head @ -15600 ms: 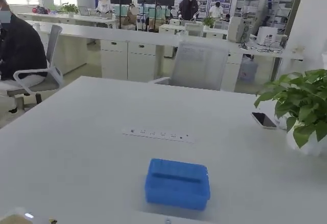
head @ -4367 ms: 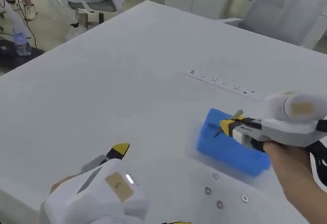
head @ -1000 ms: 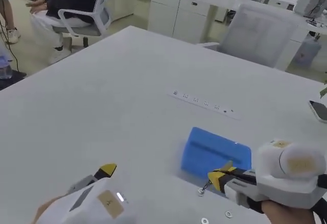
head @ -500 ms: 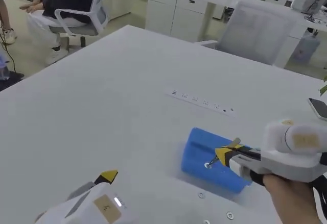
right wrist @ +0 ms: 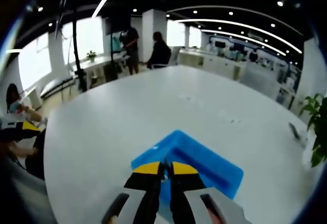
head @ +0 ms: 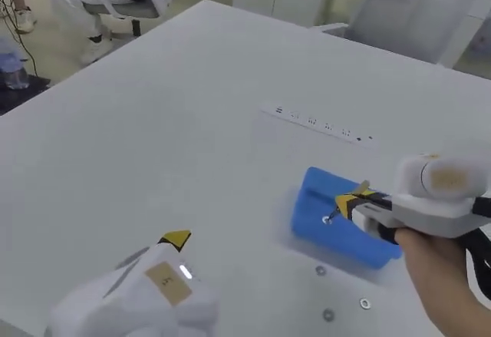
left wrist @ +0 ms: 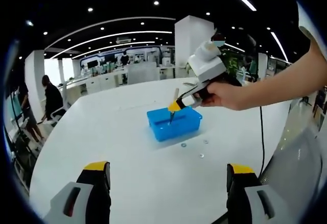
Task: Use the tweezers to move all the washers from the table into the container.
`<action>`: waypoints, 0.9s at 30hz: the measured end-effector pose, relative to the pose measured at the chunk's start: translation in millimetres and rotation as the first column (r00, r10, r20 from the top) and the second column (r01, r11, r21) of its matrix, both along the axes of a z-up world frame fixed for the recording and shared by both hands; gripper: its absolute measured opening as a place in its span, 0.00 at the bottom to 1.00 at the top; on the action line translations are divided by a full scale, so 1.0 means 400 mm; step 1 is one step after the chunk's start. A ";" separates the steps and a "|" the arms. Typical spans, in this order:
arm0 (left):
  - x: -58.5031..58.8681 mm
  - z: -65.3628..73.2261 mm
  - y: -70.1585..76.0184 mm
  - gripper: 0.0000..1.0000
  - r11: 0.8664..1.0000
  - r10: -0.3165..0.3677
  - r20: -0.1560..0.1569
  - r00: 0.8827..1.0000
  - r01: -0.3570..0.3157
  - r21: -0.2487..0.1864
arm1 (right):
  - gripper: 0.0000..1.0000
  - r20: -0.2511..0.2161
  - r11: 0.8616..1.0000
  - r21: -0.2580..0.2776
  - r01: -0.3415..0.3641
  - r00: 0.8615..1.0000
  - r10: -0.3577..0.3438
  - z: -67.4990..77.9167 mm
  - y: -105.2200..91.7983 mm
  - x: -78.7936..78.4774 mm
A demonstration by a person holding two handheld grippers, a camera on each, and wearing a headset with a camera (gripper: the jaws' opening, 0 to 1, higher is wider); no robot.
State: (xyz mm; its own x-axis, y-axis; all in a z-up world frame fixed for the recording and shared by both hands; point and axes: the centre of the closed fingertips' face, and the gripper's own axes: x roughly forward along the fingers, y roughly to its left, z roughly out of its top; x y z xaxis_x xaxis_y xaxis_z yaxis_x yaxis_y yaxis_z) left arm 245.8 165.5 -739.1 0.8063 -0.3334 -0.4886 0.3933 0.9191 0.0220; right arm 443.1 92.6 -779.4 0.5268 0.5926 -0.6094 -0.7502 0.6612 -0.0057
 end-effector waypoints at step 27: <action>0.015 0.061 -0.006 0.95 0.998 0.058 0.009 0.998 -0.058 -0.017 | 0.03 -0.018 0.998 -0.042 -0.046 0.999 0.045 -0.070 0.013 0.024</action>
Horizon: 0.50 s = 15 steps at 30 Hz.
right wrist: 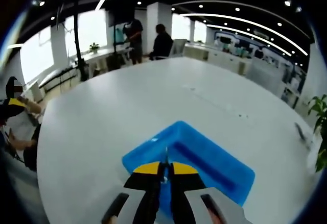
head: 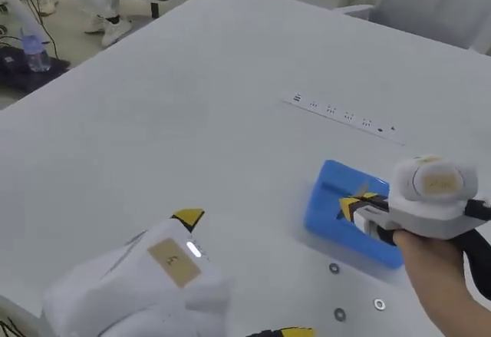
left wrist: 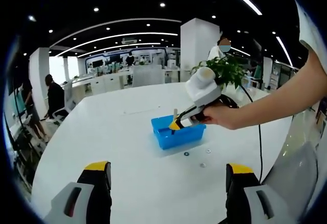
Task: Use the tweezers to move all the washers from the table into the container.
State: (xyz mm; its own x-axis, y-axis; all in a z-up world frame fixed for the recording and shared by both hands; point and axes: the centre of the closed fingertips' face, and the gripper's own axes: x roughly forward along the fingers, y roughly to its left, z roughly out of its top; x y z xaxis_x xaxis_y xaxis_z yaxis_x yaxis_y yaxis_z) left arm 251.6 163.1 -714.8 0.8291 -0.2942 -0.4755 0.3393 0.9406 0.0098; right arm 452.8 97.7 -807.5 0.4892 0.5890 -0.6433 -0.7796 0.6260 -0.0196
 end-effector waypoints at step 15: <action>-0.094 0.052 -0.034 0.94 0.992 0.125 0.012 0.992 -0.125 -0.011 | 0.03 0.016 0.995 0.103 -0.010 1.000 0.009 0.060 -0.024 -0.013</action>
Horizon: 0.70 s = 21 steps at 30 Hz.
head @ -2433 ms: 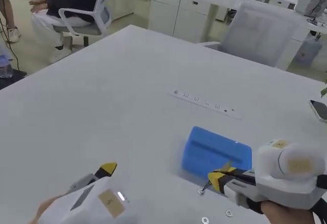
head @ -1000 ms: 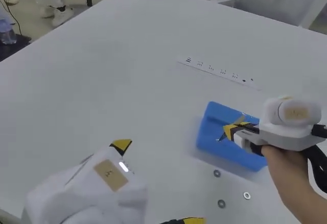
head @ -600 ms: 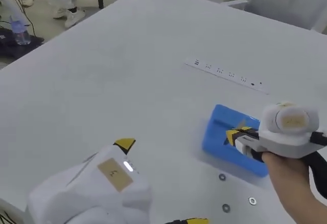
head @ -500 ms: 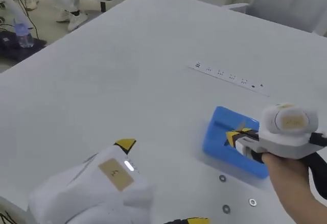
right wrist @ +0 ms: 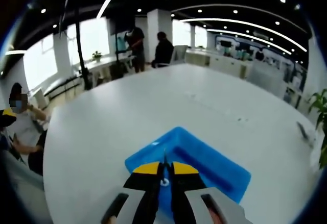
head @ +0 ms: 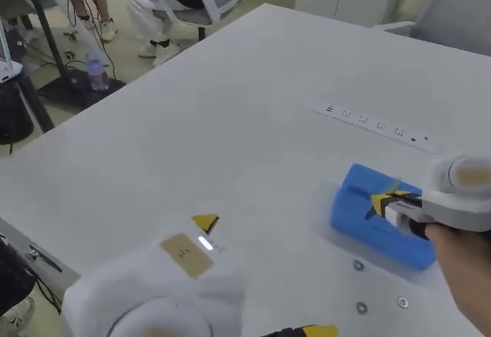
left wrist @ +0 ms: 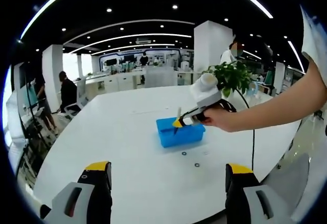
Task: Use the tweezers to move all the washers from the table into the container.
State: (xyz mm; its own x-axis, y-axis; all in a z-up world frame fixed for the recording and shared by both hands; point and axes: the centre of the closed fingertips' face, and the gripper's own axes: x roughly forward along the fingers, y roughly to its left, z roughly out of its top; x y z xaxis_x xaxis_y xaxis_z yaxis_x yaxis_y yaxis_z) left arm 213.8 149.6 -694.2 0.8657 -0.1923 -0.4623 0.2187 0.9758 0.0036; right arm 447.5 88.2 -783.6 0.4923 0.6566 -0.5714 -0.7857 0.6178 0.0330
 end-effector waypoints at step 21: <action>-0.075 0.042 -0.024 0.93 0.996 0.090 0.030 0.996 -0.090 0.018 | 0.03 0.028 0.982 0.164 -0.099 0.995 0.095 0.121 -0.037 -0.168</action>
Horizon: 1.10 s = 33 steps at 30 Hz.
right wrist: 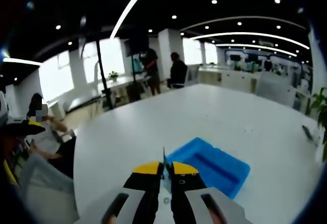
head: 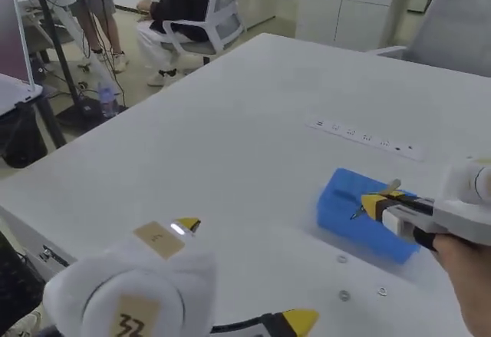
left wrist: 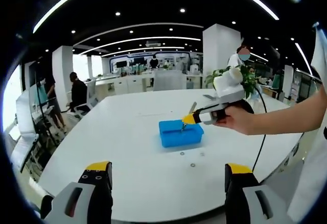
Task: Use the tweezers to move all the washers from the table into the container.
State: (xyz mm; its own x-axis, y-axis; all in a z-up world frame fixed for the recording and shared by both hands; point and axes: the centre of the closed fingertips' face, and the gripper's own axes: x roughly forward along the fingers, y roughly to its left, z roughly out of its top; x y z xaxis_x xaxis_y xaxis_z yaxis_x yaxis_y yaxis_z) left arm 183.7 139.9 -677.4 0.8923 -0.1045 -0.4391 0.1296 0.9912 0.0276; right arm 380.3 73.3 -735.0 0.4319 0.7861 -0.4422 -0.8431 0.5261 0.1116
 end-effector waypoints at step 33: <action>0.079 0.045 0.166 0.90 0.960 -0.276 0.007 0.961 0.275 0.052 | 0.03 -0.130 0.955 -0.109 0.275 0.949 -0.288 -0.186 -0.008 -0.002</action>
